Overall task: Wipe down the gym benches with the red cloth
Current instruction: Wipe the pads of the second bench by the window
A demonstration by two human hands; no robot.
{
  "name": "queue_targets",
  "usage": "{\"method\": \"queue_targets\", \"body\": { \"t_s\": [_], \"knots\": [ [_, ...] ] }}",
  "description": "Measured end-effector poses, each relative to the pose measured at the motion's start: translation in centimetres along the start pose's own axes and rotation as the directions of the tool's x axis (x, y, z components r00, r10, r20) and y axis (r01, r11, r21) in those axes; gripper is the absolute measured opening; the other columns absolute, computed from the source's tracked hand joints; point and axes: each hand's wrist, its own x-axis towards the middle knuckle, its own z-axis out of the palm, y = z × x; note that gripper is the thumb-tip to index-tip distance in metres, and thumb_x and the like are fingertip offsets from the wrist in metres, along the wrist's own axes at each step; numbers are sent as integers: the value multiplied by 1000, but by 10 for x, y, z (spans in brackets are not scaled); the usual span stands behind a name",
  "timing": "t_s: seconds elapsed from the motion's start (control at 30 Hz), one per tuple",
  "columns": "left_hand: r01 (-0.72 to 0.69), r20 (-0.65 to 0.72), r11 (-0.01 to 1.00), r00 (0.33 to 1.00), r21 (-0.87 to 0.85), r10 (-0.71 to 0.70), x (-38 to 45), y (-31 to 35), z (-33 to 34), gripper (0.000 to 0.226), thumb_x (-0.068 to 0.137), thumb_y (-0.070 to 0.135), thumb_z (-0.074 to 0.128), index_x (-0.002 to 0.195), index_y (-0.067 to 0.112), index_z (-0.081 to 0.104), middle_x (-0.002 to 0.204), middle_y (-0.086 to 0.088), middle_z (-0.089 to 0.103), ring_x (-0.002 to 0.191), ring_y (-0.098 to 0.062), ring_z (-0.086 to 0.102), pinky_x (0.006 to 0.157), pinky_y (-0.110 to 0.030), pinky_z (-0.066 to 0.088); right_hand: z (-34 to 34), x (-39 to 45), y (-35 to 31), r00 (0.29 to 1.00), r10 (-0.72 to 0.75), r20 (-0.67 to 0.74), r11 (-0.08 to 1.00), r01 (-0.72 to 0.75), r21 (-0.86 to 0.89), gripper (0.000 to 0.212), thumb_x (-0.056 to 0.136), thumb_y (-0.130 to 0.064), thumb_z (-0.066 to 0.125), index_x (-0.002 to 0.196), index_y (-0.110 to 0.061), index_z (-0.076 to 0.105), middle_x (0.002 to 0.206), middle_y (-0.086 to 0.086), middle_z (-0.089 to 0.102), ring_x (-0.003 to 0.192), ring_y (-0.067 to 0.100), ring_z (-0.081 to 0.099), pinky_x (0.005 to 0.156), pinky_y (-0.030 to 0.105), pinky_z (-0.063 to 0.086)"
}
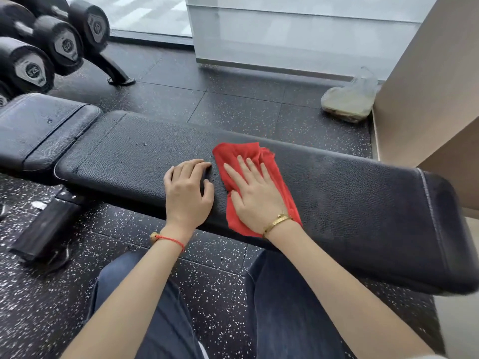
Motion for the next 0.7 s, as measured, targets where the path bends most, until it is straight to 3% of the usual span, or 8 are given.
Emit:
{"method": "queue_targets", "body": {
  "t_s": [0.13,0.3,0.53,0.63,0.7],
  "knots": [
    [-7,-5,1000,1000,-10,7,-1,-1,1,37,87,24,48,121,20,62,128,3,60,124,-19,50,115,-45,27,-11,-23,40,1000,25,-6,1000,-25,-16,61,95,-33,38,152,-33,19,162,0,11,150,18,5,122,39,-4],
    [4,-4,1000,1000,-13,-4,-1,0,1,37,88,25,47,121,20,62,128,3,60,124,-18,50,116,-46,27,-26,25,72,929,369,-35,925,-370,-82,60,97,-31,33,154,-28,14,162,8,7,150,24,4,121,44,-3],
    [-13,-6,1000,1000,-17,13,-2,-1,1,38,87,24,47,121,20,62,129,3,60,124,-20,51,115,-47,28,-8,-20,27,996,85,-25,996,-85,-5,60,96,-32,37,153,-30,18,162,3,8,150,19,4,122,39,-5],
    [-22,-2,999,1000,-24,22,-2,-2,0,38,87,24,47,122,19,61,130,2,60,125,-20,50,115,-49,28,-18,-46,60,992,119,-38,993,-120,-20,60,96,-32,38,152,-32,19,162,1,10,150,18,6,122,39,-3],
    [-17,1,1000,1000,-24,17,-3,-2,0,38,88,23,47,123,18,61,130,2,60,125,-20,50,115,-49,28,-27,-46,92,966,249,-70,966,-253,-57,59,97,-30,38,153,-30,19,162,5,11,150,21,9,122,41,-1]
  ]
}}
